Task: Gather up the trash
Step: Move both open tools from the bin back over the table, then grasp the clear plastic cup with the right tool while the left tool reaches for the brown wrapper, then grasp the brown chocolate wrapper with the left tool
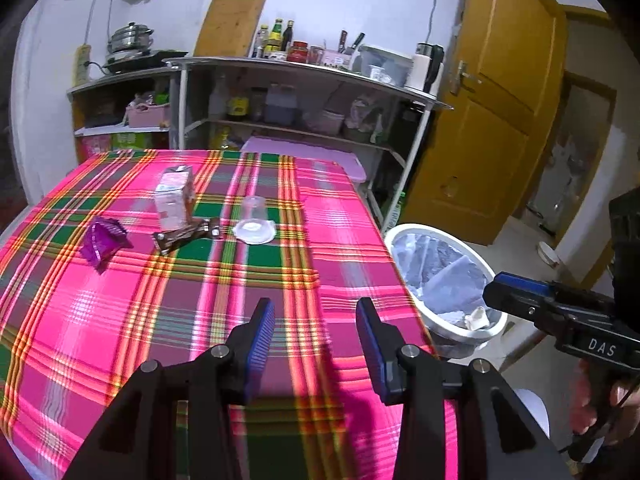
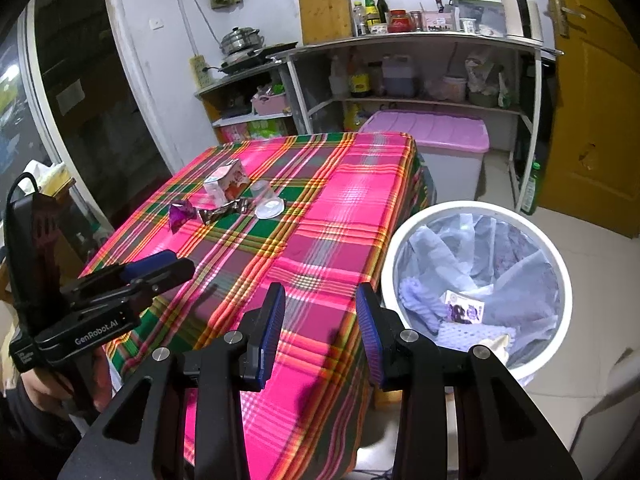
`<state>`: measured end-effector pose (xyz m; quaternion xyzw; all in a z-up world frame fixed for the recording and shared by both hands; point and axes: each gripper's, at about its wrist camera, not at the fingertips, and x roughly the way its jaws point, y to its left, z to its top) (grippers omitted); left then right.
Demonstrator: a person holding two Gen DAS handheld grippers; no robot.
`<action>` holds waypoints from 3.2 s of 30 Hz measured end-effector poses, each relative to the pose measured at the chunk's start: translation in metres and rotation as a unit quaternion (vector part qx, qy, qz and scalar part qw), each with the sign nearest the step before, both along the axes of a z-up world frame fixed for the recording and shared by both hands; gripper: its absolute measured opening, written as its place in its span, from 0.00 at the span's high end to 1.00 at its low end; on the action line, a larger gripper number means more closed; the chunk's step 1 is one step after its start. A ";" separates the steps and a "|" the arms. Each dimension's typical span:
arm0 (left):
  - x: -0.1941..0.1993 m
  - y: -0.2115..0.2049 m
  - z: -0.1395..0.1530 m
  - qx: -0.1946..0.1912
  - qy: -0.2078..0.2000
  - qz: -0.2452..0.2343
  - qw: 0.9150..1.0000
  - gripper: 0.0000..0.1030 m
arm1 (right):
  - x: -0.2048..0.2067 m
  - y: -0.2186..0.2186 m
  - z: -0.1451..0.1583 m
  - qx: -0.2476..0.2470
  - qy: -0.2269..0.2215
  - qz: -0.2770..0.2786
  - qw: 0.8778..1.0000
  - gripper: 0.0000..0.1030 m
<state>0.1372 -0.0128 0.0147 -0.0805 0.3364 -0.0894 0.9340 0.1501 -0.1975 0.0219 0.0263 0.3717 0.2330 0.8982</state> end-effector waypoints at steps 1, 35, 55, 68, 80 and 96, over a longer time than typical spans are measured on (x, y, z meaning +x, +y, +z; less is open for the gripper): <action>0.001 0.002 0.000 0.001 0.000 0.004 1.000 0.59 | 0.001 0.002 0.000 -0.001 0.001 0.001 1.000 0.63; 0.066 0.106 -0.010 0.036 0.010 0.050 0.998 0.59 | 0.084 0.113 -0.008 -0.042 0.011 0.075 0.996 0.63; 0.103 0.130 -0.029 0.033 0.028 0.024 0.999 0.59 | 0.162 0.170 -0.042 -0.079 0.034 0.089 0.992 0.63; 0.133 0.126 -0.041 0.037 0.044 -0.011 0.998 0.53 | 0.162 0.171 -0.046 -0.059 0.030 0.100 0.993 0.69; 0.147 0.100 -0.052 0.054 0.072 -0.078 0.993 0.53 | 0.141 0.138 -0.032 -0.031 0.029 0.083 0.996 0.69; 0.149 0.063 -0.056 0.101 0.088 -0.045 0.990 0.77 | 0.114 0.090 -0.025 -0.008 0.031 0.044 0.999 0.69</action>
